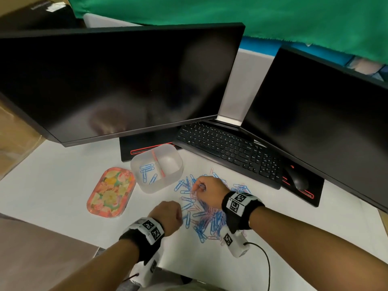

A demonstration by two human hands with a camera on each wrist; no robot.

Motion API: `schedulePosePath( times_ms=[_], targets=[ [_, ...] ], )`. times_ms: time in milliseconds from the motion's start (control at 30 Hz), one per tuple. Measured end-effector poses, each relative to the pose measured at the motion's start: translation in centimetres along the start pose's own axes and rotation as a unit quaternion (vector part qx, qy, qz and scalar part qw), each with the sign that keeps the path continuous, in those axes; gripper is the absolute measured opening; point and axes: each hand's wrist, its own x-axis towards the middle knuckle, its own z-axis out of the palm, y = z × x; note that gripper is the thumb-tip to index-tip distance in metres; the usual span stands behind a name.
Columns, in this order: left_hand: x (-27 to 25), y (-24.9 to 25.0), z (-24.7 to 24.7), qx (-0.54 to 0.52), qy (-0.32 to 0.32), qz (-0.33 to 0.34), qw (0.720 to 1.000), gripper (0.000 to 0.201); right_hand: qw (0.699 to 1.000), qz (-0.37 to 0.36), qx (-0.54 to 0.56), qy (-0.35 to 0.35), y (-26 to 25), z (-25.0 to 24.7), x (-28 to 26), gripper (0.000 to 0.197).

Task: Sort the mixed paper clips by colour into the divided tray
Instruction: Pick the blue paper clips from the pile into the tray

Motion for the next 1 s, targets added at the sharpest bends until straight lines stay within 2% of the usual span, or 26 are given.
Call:
schedulePosePath(
  times_ms=[100,200,300,400,467,533,600,733,833,933,1000],
  targets=[
    [-0.2,-0.6,-2.0,-0.127,0.061,0.001,0.99,0.02,0.999,0.022,0.038,0.004,-1.6,-0.3,0.8,0.018],
    [-0.4,-1.2,-4.9,-0.257,0.08,-0.012,0.963,0.012,0.99,0.056,0.128,-0.025,-4.0,0.0,2.0,0.02],
    [-0.7,-1.9,-7.5,-0.383,0.095,-0.042,0.918,0.015,0.98,0.056,0.181,-0.055,-6.9,0.8,3.4,0.022],
    [-0.9,-2.4,-9.5,-0.499,0.125,-0.094,0.852,0.022,0.973,0.052,0.209,-0.079,-10.3,1.6,4.2,0.019],
    [-0.7,-2.5,-10.4,-0.547,0.13,-0.125,0.817,0.024,0.97,0.061,0.221,-0.086,-12.0,2.1,4.8,0.019],
    [-0.3,-2.6,-11.2,-0.571,0.135,-0.141,0.798,0.026,0.974,0.057,0.196,-0.093,-13.2,2.4,5.5,0.017],
    [0.3,-2.8,-11.6,-0.571,0.149,-0.152,0.793,0.025,0.98,0.052,0.168,-0.096,-14.0,2.5,5.9,0.013],
    [1.8,-3.7,-11.7,-0.526,0.173,-0.18,0.813,0.025,0.974,0.063,0.208,-0.067,-14.0,2.4,6.1,0.029],
    [2.4,-3.9,-11.8,-0.508,0.181,-0.182,0.822,0.026,0.97,0.055,0.232,-0.036,-13.1,1.4,5.7,0.024],
    [2.4,-3.5,-11.7,-0.456,0.202,-0.164,0.851,0.022,0.971,0.052,0.233,-0.008,-11.0,-0.2,5.1,0.022],
    [2.0,-2.8,-11.6,-0.418,0.214,-0.129,0.873,0.021,0.982,0.042,0.184,-0.005,-9.0,-1.3,4.5,0.019]
  ],
)
